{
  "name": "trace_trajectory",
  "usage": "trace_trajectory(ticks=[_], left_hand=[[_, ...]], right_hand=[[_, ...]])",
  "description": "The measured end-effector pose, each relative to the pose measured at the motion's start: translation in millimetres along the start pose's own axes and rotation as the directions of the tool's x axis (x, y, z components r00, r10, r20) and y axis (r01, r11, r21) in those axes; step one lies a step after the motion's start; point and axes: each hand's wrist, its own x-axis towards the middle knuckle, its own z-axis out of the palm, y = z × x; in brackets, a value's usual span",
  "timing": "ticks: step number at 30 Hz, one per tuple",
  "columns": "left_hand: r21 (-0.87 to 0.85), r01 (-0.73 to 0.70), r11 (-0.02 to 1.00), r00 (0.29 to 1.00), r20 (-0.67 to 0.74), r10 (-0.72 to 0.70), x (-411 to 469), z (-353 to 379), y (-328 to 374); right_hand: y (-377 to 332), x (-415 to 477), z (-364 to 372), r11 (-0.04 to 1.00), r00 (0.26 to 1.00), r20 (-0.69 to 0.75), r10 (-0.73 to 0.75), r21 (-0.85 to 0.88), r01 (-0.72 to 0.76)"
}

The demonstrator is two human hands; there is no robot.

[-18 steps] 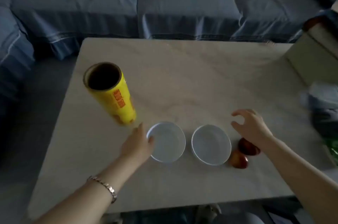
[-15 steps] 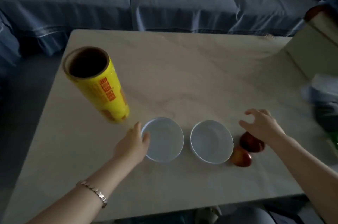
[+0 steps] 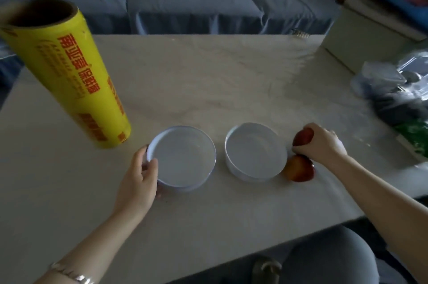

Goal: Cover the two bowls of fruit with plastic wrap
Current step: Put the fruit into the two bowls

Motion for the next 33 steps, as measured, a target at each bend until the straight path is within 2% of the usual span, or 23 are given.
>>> trace_trajectory(ticks=[2, 4, 8, 12, 15, 18, 20, 24, 27, 29, 31, 33], left_hand=[[-0.122, 0.06, 0.991, 0.997, 0.055, -0.054, -7.1, -1.6, -0.7], [-0.172, 0.108, 0.979, 0.99, 0.106, -0.09, -11.7, -3.5, 0.2], [-0.304, 0.259, 0.917, 0.959, 0.193, -0.207, -19.0, -10.5, 5.7], [-0.386, 0.34, 0.857, 0.935, 0.233, -0.266, -23.4, -15.2, 9.4], [-0.368, 0.357, 0.858, 0.927, 0.257, -0.275, -24.8, -11.6, 10.3], [-0.354, 0.356, 0.865, 0.922, 0.281, -0.265, -21.5, -9.2, 8.9], [-0.353, 0.347, 0.869, 0.926, 0.274, -0.258, -18.3, -7.8, 7.7], [-0.392, 0.321, 0.862, 0.941, 0.236, -0.243, -17.1, -1.0, 6.9], [-0.459, 0.289, 0.841, 0.957, 0.174, -0.234, -16.4, 5.7, 7.5], [-0.484, 0.284, 0.828, 0.959, 0.144, -0.245, -11.1, 8.6, 10.1], [-0.498, 0.287, 0.818, 0.957, 0.109, -0.269, 0.4, 10.4, 12.7], [-0.503, 0.289, 0.815, 0.954, 0.084, -0.287, 15.9, 12.6, 15.0]], right_hand=[[-8.9, -15.4, -8.6, 0.992, 0.99, -0.131, -0.057, 0.104, 0.07], [-28.6, -34.5, -23.0, 0.955, 0.96, -0.224, -0.165, 0.206, 0.213], [-80.8, -84.5, -41.8, 0.797, 0.848, -0.234, -0.476, 0.292, 0.528], [-132.1, -115.4, -16.9, 0.681, 0.731, -0.109, -0.673, 0.295, 0.671], [-164.0, -115.2, 18.1, 0.65, 0.649, 0.069, -0.758, 0.171, 0.741], [-183.6, -108.3, 46.9, 0.598, 0.575, 0.267, -0.773, 0.002, 0.802], [-188.5, -103.4, 59.1, 0.562, 0.55, 0.347, -0.759, -0.076, 0.824], [-186.5, -99.0, 70.3, 0.565, 0.573, 0.415, -0.707, -0.155, 0.81], [-172.4, -100.0, 56.3, 0.576, 0.553, 0.351, -0.756, -0.044, 0.816], [-152.1, -98.7, 38.1, 0.549, 0.524, 0.178, -0.833, 0.142, 0.824], [-121.2, -88.3, 20.0, 0.551, 0.566, -0.042, -0.823, 0.18, 0.815], [-83.5, -68.4, 6.5, 0.653, 0.664, -0.161, -0.73, 0.119, 0.748]])
